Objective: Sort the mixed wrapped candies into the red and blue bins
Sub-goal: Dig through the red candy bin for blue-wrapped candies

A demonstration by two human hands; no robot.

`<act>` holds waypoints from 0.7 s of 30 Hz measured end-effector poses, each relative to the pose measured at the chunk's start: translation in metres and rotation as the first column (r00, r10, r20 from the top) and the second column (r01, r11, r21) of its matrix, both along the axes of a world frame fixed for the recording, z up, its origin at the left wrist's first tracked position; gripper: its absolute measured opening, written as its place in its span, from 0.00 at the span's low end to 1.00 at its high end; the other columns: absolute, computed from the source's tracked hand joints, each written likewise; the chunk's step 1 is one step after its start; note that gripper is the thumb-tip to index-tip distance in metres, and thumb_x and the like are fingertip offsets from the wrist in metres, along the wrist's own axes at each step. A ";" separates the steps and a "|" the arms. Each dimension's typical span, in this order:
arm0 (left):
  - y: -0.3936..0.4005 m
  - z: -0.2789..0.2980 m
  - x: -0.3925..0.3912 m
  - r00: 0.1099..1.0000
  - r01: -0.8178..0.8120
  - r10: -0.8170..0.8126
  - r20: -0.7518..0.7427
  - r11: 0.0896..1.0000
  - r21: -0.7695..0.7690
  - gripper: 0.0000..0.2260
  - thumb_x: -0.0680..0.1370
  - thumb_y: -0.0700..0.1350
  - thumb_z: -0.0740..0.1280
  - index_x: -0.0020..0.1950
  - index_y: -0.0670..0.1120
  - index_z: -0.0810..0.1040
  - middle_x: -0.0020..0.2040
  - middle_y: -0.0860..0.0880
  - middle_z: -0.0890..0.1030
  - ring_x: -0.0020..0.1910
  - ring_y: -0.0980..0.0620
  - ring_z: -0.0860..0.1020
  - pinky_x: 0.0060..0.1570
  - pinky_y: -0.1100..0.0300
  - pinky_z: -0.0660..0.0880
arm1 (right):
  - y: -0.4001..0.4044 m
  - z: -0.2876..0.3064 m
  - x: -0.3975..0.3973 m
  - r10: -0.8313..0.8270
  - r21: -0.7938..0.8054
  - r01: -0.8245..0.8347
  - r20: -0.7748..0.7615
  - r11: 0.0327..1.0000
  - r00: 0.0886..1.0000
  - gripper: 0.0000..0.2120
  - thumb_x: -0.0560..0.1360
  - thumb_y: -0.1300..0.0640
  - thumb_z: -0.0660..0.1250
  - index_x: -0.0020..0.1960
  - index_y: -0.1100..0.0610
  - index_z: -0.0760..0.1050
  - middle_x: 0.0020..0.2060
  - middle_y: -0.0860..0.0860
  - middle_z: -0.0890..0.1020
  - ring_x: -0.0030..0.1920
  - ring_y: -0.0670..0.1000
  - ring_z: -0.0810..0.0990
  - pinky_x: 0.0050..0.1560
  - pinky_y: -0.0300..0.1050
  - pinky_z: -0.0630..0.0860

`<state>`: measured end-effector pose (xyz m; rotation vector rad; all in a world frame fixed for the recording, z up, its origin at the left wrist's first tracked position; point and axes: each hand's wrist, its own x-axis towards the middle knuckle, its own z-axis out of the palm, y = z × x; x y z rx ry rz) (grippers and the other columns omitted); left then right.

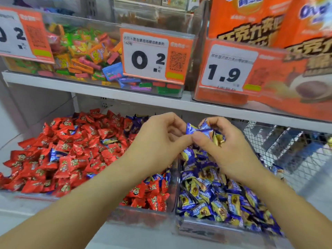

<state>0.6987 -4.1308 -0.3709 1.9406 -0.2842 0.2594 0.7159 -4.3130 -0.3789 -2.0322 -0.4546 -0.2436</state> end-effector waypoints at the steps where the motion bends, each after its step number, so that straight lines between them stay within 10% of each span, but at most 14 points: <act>1: -0.013 -0.001 0.004 1.000 -0.016 0.015 0.019 1.000 0.010 0.06 0.74 0.47 0.75 0.45 0.47 0.79 0.38 0.51 0.83 0.31 0.58 0.79 0.36 0.64 0.78 | -0.012 -0.003 0.004 -0.022 0.028 0.023 -0.028 0.999 0.999 0.16 0.69 0.34 0.71 0.50 0.41 0.75 0.46 0.43 0.81 0.43 0.42 0.79 0.43 0.38 0.74; 4: -0.039 -0.011 0.012 0.997 -0.003 -0.005 0.075 0.994 0.112 0.05 0.77 0.47 0.71 0.51 0.51 0.79 0.46 0.56 0.82 0.42 0.64 0.79 0.47 0.68 0.77 | -0.047 -0.014 0.014 -0.114 -0.058 0.112 -0.049 0.992 0.992 0.20 0.69 0.29 0.68 0.52 0.42 0.78 0.45 0.44 0.83 0.41 0.43 0.80 0.43 0.45 0.74; 7: -0.041 -0.022 0.008 0.985 0.081 -0.127 0.121 0.941 0.328 0.15 0.79 0.49 0.68 0.65 0.54 0.73 0.59 0.58 0.75 0.50 0.70 0.72 0.52 0.77 0.66 | -0.071 -0.020 0.016 -0.169 -0.203 0.164 -0.006 0.965 0.986 0.23 0.69 0.33 0.68 0.60 0.43 0.78 0.50 0.34 0.81 0.50 0.32 0.79 0.52 0.32 0.72; 12: 0.003 -0.026 0.003 0.974 -0.083 -0.023 0.227 0.891 0.447 0.08 0.78 0.47 0.67 0.57 0.53 0.75 0.55 0.58 0.75 0.57 0.61 0.71 0.54 0.76 0.61 | -0.079 -0.021 0.013 -0.066 -0.301 0.029 -0.114 0.953 0.991 0.29 0.69 0.42 0.74 0.67 0.34 0.68 0.54 0.33 0.78 0.43 0.33 0.76 0.46 0.30 0.73; 16: 0.049 -0.042 0.005 0.999 -0.021 -0.010 0.042 0.741 0.672 0.13 0.79 0.52 0.66 0.63 0.55 0.73 0.59 0.59 0.73 0.59 0.61 0.69 0.59 0.67 0.64 | -0.067 -0.019 0.016 -0.068 -0.429 0.053 -0.018 0.902 0.998 0.25 0.73 0.41 0.72 0.68 0.38 0.71 0.60 0.34 0.73 0.62 0.34 0.70 0.59 0.27 0.62; 21: 0.086 -0.056 0.003 0.977 0.208 -0.073 -0.199 0.512 0.833 0.18 0.79 0.60 0.63 0.66 0.54 0.74 0.60 0.56 0.74 0.63 0.56 0.70 0.62 0.63 0.67 | -0.010 -0.008 0.003 0.001 -0.368 0.083 0.223 0.926 0.975 0.10 0.76 0.55 0.71 0.54 0.42 0.78 0.52 0.39 0.78 0.55 0.36 0.73 0.53 0.22 0.63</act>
